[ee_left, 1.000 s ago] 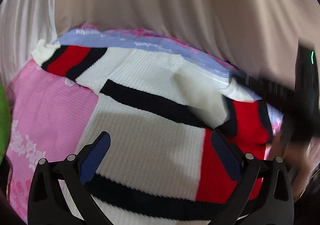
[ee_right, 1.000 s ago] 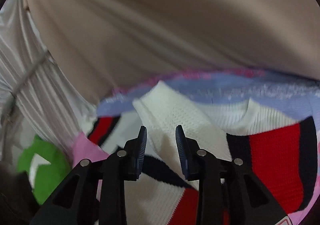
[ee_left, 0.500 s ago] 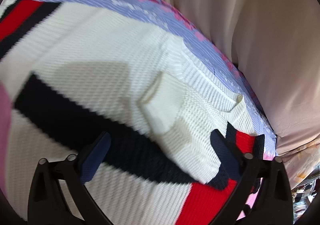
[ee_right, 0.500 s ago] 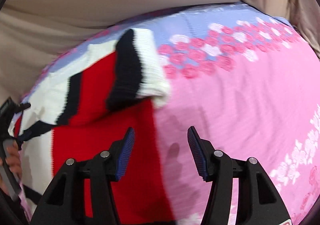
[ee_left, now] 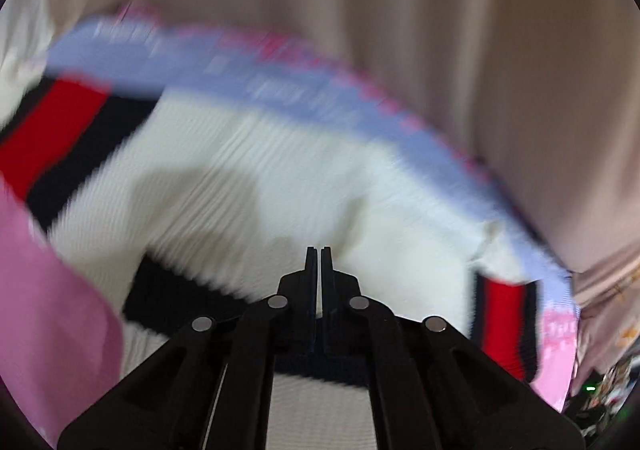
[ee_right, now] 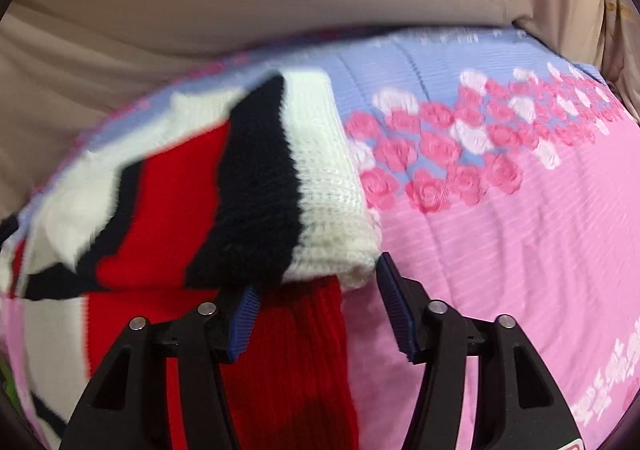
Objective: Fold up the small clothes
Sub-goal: 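Fold the held sleeve across the sweater body and release with the right gripper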
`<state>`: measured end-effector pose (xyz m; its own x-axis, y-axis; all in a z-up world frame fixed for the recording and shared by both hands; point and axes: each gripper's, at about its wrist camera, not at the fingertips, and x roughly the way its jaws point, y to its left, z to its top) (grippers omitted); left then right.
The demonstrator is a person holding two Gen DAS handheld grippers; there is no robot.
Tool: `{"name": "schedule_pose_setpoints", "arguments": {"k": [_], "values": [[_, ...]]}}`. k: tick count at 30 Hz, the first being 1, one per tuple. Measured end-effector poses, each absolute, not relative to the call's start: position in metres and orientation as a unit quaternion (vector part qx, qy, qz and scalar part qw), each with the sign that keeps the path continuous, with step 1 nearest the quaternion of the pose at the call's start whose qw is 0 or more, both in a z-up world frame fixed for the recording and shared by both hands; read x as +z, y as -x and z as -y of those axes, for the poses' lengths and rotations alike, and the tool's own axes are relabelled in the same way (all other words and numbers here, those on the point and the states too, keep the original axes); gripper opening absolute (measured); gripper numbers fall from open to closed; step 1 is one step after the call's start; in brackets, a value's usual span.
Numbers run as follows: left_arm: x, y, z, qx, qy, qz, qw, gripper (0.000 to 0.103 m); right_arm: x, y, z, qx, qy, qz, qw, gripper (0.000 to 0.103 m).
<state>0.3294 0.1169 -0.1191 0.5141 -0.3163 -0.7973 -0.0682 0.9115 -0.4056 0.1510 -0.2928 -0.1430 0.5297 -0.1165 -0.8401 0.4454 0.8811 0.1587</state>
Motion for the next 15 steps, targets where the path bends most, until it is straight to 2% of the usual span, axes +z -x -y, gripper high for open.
{"name": "schedule_pose_setpoints", "arguments": {"k": [1, 4, 6, 7, 8, 10, 12, 13, 14, 15], "values": [[-0.129, -0.327, -0.123, -0.069, 0.206, -0.493, 0.842, 0.0, -0.139, -0.151, 0.294, -0.161, -0.19, -0.453, 0.856, 0.042], [-0.138, -0.317, -0.129, -0.089, 0.249, -0.497, 0.827, 0.002, -0.125, -0.15, 0.298, -0.158, -0.205, -0.432, 0.864, 0.041], [-0.142, -0.319, -0.127, -0.107, 0.286, -0.499, 0.811, 0.025, -0.125, -0.149, 0.3, -0.162, -0.204, -0.435, 0.862, 0.041], [-0.14, -0.322, -0.124, -0.108, 0.294, -0.499, 0.808, 0.05, -0.127, -0.149, 0.301, -0.162, -0.206, -0.439, 0.86, 0.041], [-0.14, -0.327, -0.117, -0.099, 0.292, -0.498, 0.811, 0.064, -0.129, -0.148, 0.302, -0.163, -0.208, -0.444, 0.856, 0.042], [-0.14, -0.336, -0.107, -0.099, 0.291, -0.497, 0.812, 0.064, -0.132, -0.147, 0.302, -0.166, -0.208, -0.449, 0.853, 0.042], [-0.144, -0.352, -0.093, -0.121, 0.305, -0.501, 0.801, 0.063, -0.132, -0.144, 0.301, -0.172, -0.205, -0.448, 0.853, 0.051], [-0.148, -0.356, -0.087, -0.128, 0.305, -0.504, 0.797, 0.049, -0.132, -0.143, 0.3, -0.174, -0.203, -0.446, 0.854, 0.056], [-0.151, -0.362, -0.078, -0.139, 0.301, -0.513, 0.792, 0.014, -0.132, -0.143, 0.3, -0.176, -0.202, -0.444, 0.855, 0.057], [-0.152, -0.365, -0.074, -0.146, 0.294, -0.519, 0.789, 0.008, -0.133, -0.144, 0.3, -0.177, -0.201, -0.444, 0.855, 0.057]]}}
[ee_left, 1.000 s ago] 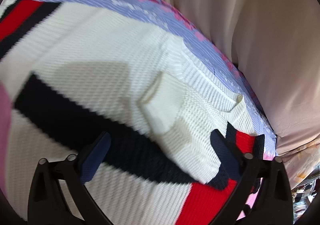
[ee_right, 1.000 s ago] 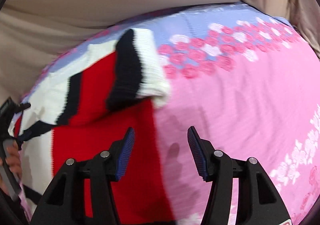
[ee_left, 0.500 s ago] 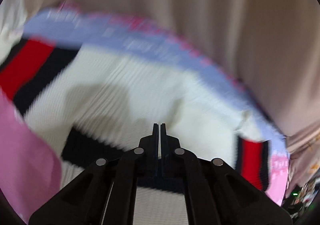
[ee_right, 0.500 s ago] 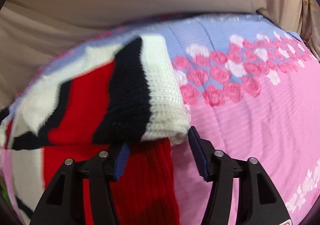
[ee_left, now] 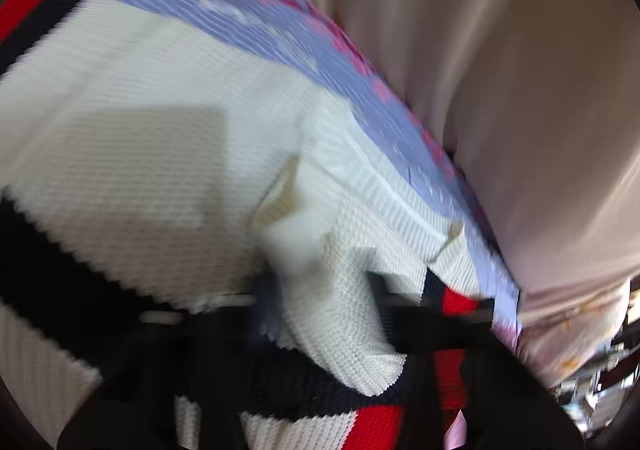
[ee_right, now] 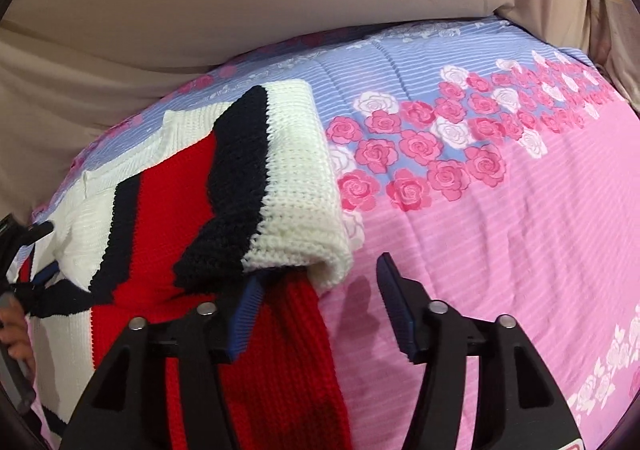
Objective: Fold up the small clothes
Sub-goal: 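Fold the held sleeve across the sweater body and release with the right gripper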
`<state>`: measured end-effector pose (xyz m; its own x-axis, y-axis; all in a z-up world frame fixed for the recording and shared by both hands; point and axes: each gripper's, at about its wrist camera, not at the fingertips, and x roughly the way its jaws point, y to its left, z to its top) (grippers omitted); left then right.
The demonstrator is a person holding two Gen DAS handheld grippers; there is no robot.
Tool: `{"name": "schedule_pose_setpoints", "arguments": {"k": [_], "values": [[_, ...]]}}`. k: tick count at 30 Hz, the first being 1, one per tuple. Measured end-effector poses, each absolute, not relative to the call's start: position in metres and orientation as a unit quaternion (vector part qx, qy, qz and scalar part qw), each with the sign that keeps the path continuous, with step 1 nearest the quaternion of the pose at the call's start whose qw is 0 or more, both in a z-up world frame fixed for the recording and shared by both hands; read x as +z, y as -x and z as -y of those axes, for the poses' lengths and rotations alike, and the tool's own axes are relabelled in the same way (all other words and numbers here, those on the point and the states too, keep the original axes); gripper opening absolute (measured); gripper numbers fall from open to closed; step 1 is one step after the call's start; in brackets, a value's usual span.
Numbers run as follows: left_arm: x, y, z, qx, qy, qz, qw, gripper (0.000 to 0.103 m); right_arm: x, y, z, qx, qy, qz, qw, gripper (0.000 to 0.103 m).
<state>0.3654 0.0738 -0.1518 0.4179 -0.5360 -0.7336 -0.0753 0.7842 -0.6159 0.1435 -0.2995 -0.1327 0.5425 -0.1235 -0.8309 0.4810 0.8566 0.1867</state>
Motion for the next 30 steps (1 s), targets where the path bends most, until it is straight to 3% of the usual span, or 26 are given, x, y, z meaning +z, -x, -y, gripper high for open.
{"name": "schedule_pose_setpoints", "arguments": {"k": [6, 7, 8, 10, 13, 21, 24, 26, 30], "values": [[-0.099, -0.344, -0.114, -0.148, 0.298, -0.43, 0.839, 0.006, -0.126, -0.151, 0.302, -0.167, -0.208, -0.424, 0.865, 0.056], [-0.1, -0.341, -0.126, -0.136, 0.297, -0.43, 0.842, 0.006, -0.125, -0.153, 0.302, -0.16, -0.211, -0.423, 0.866, 0.051], [-0.105, -0.342, -0.132, -0.128, 0.294, -0.435, 0.842, 0.006, -0.127, -0.156, 0.301, -0.156, -0.208, -0.428, 0.865, 0.033], [-0.13, -0.346, -0.14, -0.107, 0.287, -0.468, 0.829, 0.006, -0.137, -0.166, 0.296, -0.152, -0.19, -0.453, 0.858, 0.013], [-0.161, -0.339, -0.139, -0.091, 0.288, -0.493, 0.816, 0.006, -0.134, -0.161, 0.293, -0.166, -0.179, -0.443, 0.863, 0.011], [-0.164, -0.325, -0.138, -0.096, 0.274, -0.486, 0.824, 0.007, -0.139, -0.16, 0.3, -0.167, -0.18, -0.465, 0.85, 0.013], [-0.164, -0.329, -0.138, -0.101, 0.27, -0.486, 0.825, 0.008, -0.109, -0.135, 0.296, -0.169, -0.195, -0.44, 0.86, 0.017], [-0.165, -0.328, -0.137, -0.105, 0.267, -0.483, 0.827, 0.008, -0.093, -0.125, 0.291, -0.182, -0.199, -0.417, 0.868, 0.03], [-0.166, -0.326, -0.139, -0.109, 0.272, -0.478, 0.828, 0.008, -0.09, -0.153, 0.277, -0.122, -0.205, -0.411, 0.88, 0.03]]}}
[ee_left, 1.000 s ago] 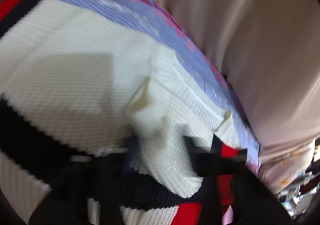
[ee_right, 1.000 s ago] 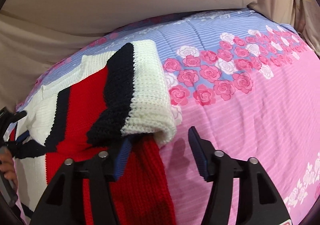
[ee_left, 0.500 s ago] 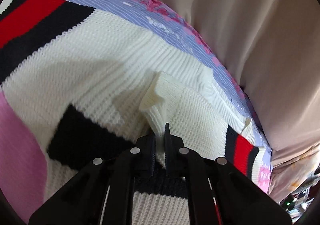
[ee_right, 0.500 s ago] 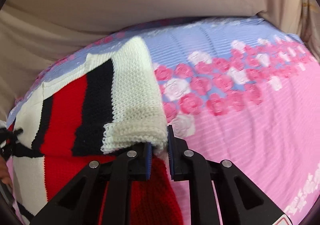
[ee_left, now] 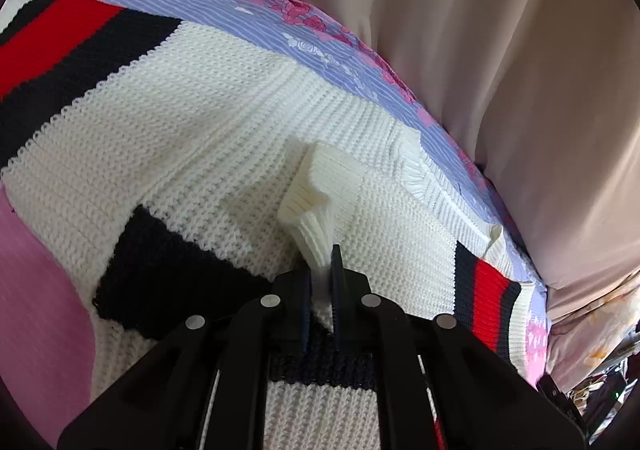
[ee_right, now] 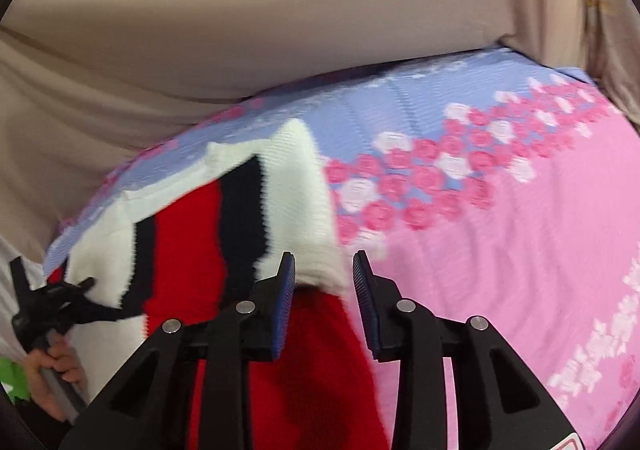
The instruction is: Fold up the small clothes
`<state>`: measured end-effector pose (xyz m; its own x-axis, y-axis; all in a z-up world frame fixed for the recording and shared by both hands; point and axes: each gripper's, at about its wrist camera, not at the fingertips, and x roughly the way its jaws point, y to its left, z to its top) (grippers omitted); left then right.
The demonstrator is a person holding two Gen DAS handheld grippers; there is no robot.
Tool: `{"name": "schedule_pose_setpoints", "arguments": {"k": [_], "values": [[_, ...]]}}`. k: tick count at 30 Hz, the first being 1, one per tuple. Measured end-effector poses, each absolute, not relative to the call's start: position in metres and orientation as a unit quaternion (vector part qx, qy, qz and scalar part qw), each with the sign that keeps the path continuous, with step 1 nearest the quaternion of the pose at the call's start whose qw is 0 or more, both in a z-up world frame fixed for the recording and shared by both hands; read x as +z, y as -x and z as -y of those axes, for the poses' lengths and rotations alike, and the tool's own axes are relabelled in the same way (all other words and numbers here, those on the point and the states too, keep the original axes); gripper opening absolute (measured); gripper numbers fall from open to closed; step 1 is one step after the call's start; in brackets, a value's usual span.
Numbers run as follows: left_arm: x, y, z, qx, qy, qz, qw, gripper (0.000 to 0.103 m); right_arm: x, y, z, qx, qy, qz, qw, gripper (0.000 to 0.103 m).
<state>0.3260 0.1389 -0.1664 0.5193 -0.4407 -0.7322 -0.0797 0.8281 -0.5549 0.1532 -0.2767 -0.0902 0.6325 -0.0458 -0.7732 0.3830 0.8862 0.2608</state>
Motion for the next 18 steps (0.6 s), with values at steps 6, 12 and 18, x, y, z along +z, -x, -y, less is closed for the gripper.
{"name": "schedule_pose_setpoints", "arguments": {"k": [6, 12, 18], "values": [[-0.159, -0.324, -0.136, -0.108, 0.24, -0.485, 0.834, 0.01, -0.145, -0.173, 0.284, -0.093, -0.196, -0.463, 0.86, 0.0], [-0.102, -0.284, -0.096, -0.15, 0.179, -0.438, 0.868, 0.043, -0.086, -0.196, 0.284, -0.071, -0.135, -0.453, 0.879, 0.044], [-0.11, -0.258, 0.016, -0.241, 0.159, -0.464, 0.837, 0.049, -0.08, -0.27, 0.308, -0.024, -0.14, -0.47, 0.871, 0.061]]}}
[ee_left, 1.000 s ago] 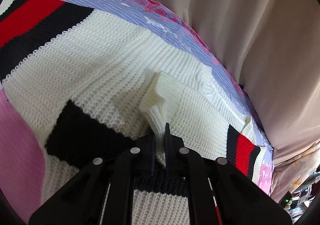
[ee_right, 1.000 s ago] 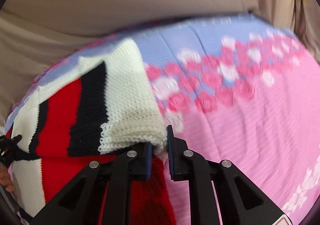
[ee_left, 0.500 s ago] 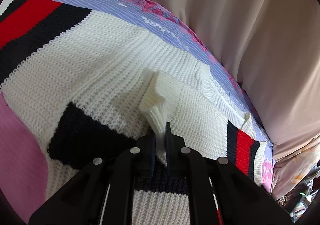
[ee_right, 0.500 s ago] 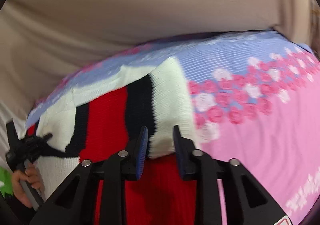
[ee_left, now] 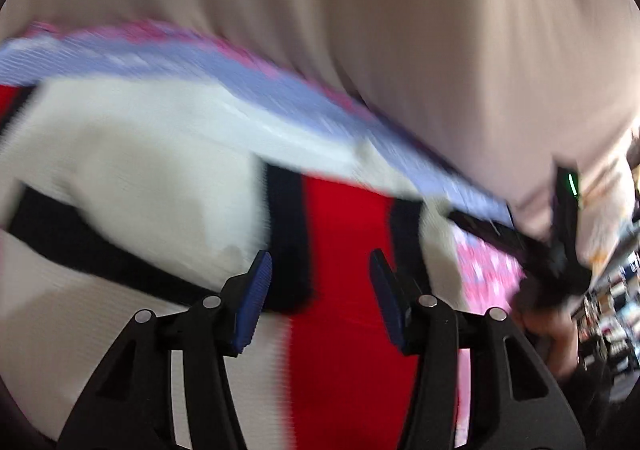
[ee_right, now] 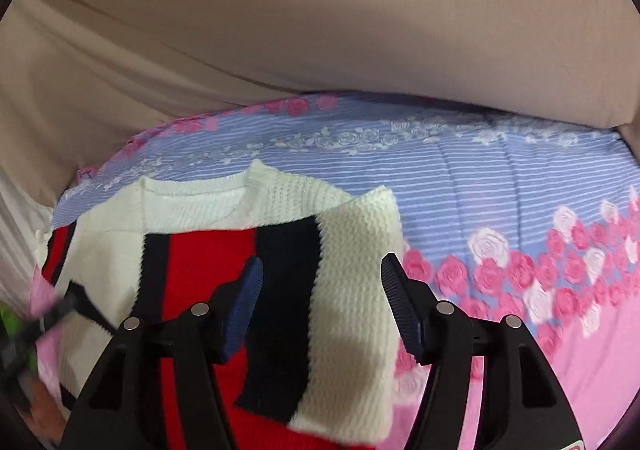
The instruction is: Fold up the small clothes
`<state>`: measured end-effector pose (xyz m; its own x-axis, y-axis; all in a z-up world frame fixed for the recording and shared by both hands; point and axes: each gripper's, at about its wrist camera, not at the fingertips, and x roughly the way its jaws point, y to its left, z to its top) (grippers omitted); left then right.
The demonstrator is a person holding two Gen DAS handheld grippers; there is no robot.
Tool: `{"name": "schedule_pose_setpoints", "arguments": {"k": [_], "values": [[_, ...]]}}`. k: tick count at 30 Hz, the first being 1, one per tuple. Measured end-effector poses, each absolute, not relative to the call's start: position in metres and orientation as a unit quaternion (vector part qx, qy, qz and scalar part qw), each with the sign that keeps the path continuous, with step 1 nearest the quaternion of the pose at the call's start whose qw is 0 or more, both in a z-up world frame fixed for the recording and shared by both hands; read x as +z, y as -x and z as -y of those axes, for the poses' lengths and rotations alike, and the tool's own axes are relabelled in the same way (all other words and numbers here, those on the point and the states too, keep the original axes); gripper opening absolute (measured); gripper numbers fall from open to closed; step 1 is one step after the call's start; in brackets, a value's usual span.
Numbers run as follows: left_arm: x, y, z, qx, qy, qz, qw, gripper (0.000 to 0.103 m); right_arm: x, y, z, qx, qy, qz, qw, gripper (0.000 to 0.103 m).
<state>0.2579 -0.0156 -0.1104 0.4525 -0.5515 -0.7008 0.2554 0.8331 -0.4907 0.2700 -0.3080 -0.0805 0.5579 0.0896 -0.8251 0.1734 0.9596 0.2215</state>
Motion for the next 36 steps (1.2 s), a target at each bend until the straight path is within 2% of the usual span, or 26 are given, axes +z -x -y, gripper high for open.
{"name": "schedule_pose_setpoints", "arguments": {"k": [3, 4, 6, 10, 11, 16, 18, 20, 21, 23, 24, 29, 33, 36], "values": [[-0.142, -0.258, 0.061, -0.242, 0.132, -0.505, 0.818, 0.043, -0.107, -0.287, 0.312, -0.008, -0.186, -0.5, 0.846, 0.056], [-0.149, -0.259, 0.065, -0.234, 0.133, -0.515, 0.814, 0.039, -0.114, -0.289, 0.31, -0.004, -0.194, -0.504, 0.842, 0.049], [-0.151, -0.258, 0.067, -0.22, 0.12, -0.506, 0.825, 0.031, -0.122, -0.294, 0.308, 0.004, -0.206, -0.505, 0.838, 0.043], [-0.155, -0.261, 0.061, -0.212, 0.116, -0.513, 0.824, 0.017, -0.138, -0.316, 0.309, -0.015, -0.183, -0.508, 0.841, 0.004], [-0.157, -0.261, 0.058, -0.214, 0.12, -0.513, 0.823, 0.016, -0.14, -0.323, 0.316, -0.023, -0.189, -0.507, 0.841, 0.0], [-0.156, -0.262, 0.039, -0.23, 0.187, -0.517, 0.803, 0.016, -0.144, -0.323, 0.336, -0.022, -0.246, -0.502, 0.829, 0.0], [-0.143, -0.263, -0.001, -0.229, 0.241, -0.494, 0.803, 0.018, -0.131, -0.305, 0.333, -0.036, -0.234, -0.494, 0.837, 0.01], [-0.129, -0.27, -0.048, -0.198, 0.255, -0.469, 0.822, 0.036, -0.11, -0.277, 0.324, -0.038, -0.221, -0.47, 0.854, 0.019], [-0.122, -0.273, -0.084, -0.164, 0.26, -0.454, 0.836, 0.04, -0.101, -0.262, 0.317, -0.038, -0.208, -0.464, 0.86, 0.023], [-0.113, -0.282, -0.154, -0.098, 0.273, -0.431, 0.854, 0.05, -0.086, -0.226, 0.299, -0.049, -0.17, -0.458, 0.871, 0.041], [-0.111, -0.288, -0.193, -0.057, 0.278, -0.425, 0.86, 0.052, -0.082, -0.212, 0.291, -0.053, -0.156, -0.46, 0.873, 0.043], [-0.113, -0.318, -0.37, 0.135, 0.282, -0.388, 0.867, 0.056, -0.085, -0.151, 0.248, -0.079, -0.107, -0.479, 0.867, 0.047], [-0.138, -0.346, -0.436, 0.187, 0.326, -0.399, 0.836, 0.056, -0.093, -0.131, 0.22, -0.086, -0.123, -0.489, 0.859, 0.05], [-0.164, -0.353, -0.461, 0.187, 0.396, -0.399, 0.806, 0.048, -0.097, -0.129, 0.204, -0.082, -0.137, -0.497, 0.853, 0.051]]}}
